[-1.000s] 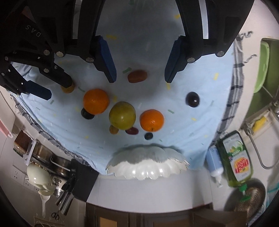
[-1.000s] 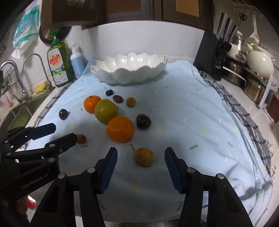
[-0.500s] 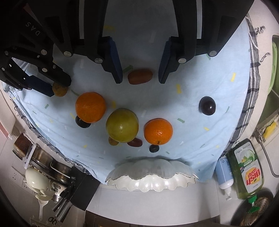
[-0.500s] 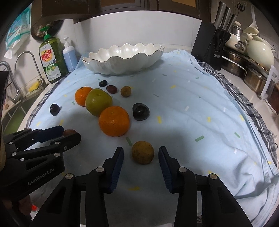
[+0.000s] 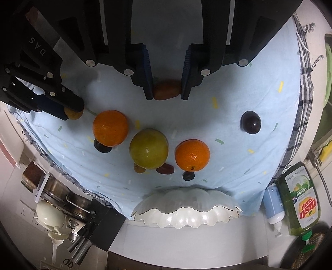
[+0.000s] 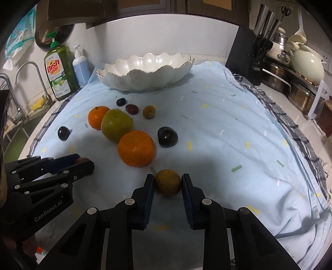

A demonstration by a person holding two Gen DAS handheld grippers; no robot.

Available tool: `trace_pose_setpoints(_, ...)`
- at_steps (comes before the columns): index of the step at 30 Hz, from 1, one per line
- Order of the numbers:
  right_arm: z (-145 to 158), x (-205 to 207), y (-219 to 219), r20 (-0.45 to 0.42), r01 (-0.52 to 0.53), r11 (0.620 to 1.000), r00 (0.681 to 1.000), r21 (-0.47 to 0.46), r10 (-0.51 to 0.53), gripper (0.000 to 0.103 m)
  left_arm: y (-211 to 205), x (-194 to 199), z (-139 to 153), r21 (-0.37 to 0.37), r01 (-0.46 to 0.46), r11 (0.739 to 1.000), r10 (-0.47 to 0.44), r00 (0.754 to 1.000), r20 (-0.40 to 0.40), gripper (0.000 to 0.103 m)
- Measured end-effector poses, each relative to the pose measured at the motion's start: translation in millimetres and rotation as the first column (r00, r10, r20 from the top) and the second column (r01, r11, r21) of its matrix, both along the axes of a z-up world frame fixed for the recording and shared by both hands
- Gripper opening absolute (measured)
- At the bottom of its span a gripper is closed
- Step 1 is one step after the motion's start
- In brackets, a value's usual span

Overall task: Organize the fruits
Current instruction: 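Lift both held fruits and carry them over the white bowl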

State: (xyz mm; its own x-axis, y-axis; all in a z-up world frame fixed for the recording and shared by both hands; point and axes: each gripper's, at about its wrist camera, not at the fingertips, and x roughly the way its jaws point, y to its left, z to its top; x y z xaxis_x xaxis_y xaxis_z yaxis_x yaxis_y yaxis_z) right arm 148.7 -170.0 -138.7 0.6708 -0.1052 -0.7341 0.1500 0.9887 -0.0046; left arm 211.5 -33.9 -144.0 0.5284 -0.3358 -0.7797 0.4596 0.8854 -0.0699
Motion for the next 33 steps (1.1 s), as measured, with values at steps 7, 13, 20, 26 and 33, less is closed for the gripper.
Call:
trace_pose_setpoints(7,18,0,7,0.037,-0.001,1.000,0.999,-0.011,0.001,0.028,3,0,18,-0.027,0.029,0.999,-0.028,0.999,0.026,0.027)
trace_pose_setpoints(13,39,4,11,0.099,-0.003,1.000,0.995,-0.018,0.005,0.028,6,3,43,-0.045,0.037,0.998,-0.033,0.995,0.092,0.027)
trace_pose_setpoints(20,64,18,10,0.167,-0.040,0.999,0.985,-0.027,0.044,0.028,4,11,74,-0.057,0.021,0.998,-0.011,0.983,0.181,0.027)
trace_pose_setpoints(26,88,34,5,0.233,-0.100,0.994,0.967,-0.042,0.107,0.028,1,22,101,-0.090,-0.027,0.996,0.048,0.969,0.243,0.027)
trace_pose_setpoints(33,113,56,-5,0.304,-0.152,0.985,0.938,-0.078,0.169,0.028,-8,41,127,-0.120,-0.067,0.990,0.102,0.945,0.311,0.027)
